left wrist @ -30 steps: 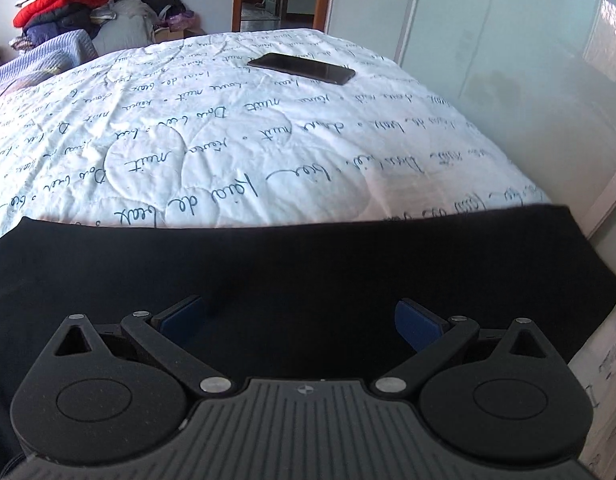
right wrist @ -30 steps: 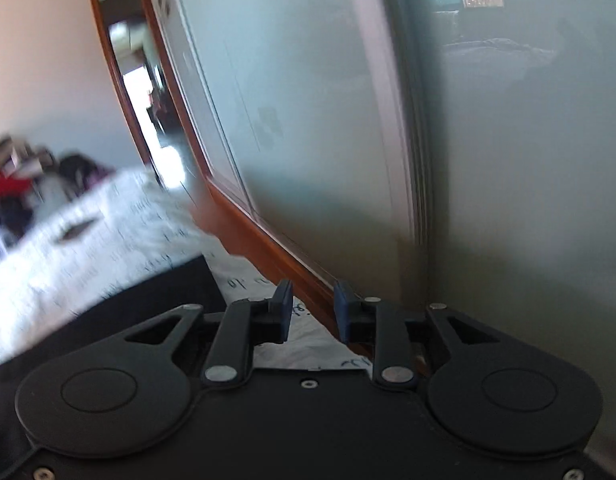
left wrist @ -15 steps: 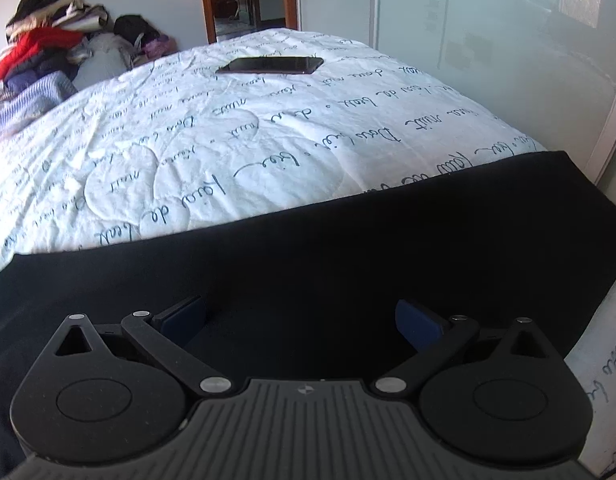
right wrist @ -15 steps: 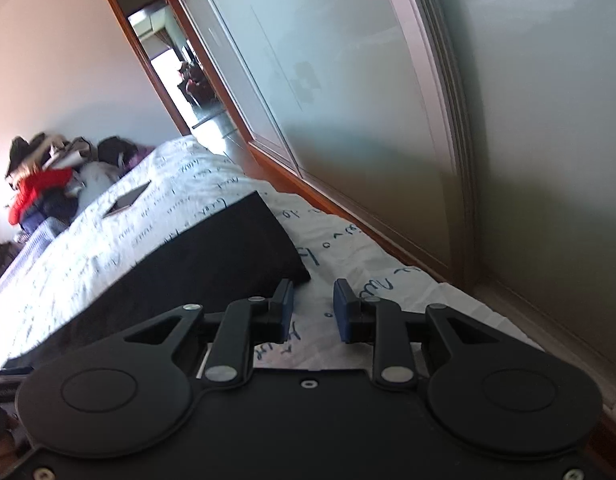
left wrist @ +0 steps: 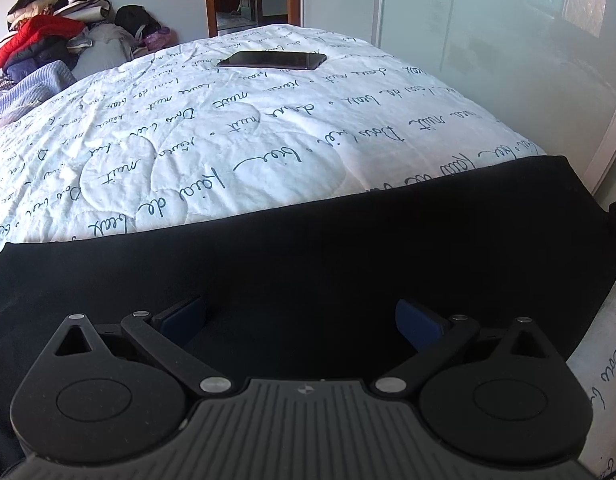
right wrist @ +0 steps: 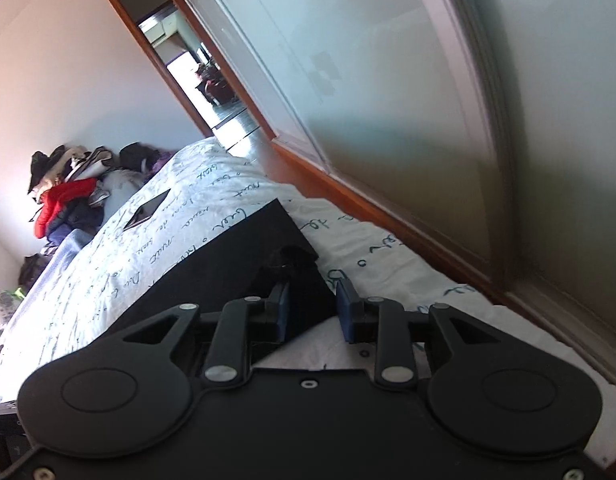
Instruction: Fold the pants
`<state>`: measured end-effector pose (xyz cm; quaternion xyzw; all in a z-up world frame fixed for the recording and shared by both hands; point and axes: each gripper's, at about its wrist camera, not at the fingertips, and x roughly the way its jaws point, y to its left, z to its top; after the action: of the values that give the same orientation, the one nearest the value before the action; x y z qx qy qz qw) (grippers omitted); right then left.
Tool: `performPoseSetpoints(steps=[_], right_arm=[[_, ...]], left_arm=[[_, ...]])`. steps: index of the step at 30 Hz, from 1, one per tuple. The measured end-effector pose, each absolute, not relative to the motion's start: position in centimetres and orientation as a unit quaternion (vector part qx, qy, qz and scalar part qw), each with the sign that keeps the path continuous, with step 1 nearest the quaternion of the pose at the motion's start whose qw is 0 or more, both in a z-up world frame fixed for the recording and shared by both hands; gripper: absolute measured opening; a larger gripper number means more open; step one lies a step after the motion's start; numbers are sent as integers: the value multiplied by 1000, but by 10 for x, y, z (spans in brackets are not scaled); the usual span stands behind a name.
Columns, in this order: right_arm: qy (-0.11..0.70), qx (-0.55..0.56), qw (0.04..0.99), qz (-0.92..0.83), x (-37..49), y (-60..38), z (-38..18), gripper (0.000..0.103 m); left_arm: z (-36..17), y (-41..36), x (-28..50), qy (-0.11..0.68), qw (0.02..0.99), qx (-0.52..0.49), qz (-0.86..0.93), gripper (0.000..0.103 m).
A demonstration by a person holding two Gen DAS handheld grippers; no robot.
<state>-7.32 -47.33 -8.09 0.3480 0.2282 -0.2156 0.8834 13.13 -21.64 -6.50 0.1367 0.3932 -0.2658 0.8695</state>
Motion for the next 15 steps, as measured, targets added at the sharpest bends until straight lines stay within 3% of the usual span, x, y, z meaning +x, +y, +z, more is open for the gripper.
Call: performPoseSetpoints(steps=[4, 8, 10, 12, 15], right_arm=[[225, 319, 894, -220, -80, -464, -69, 10], [258, 282, 893, -239, -67, -459, -72, 9], [266, 283, 888, -245, -66, -459, -74, 15], [236, 277, 888, -281, -76, -458, -58, 32], [209, 219, 915, -266, -69, -445, -28, 32]], left_arm=[[-63, -217, 133, 394, 871, 130, -262, 102], [-57, -214, 135, 388, 877, 120, -257, 102], [-56, -214, 136, 389, 876, 127, -254, 102], [-54, -210, 136, 382, 879, 134, -250, 102], [-50, -207, 140, 373, 886, 138, -238, 102]])
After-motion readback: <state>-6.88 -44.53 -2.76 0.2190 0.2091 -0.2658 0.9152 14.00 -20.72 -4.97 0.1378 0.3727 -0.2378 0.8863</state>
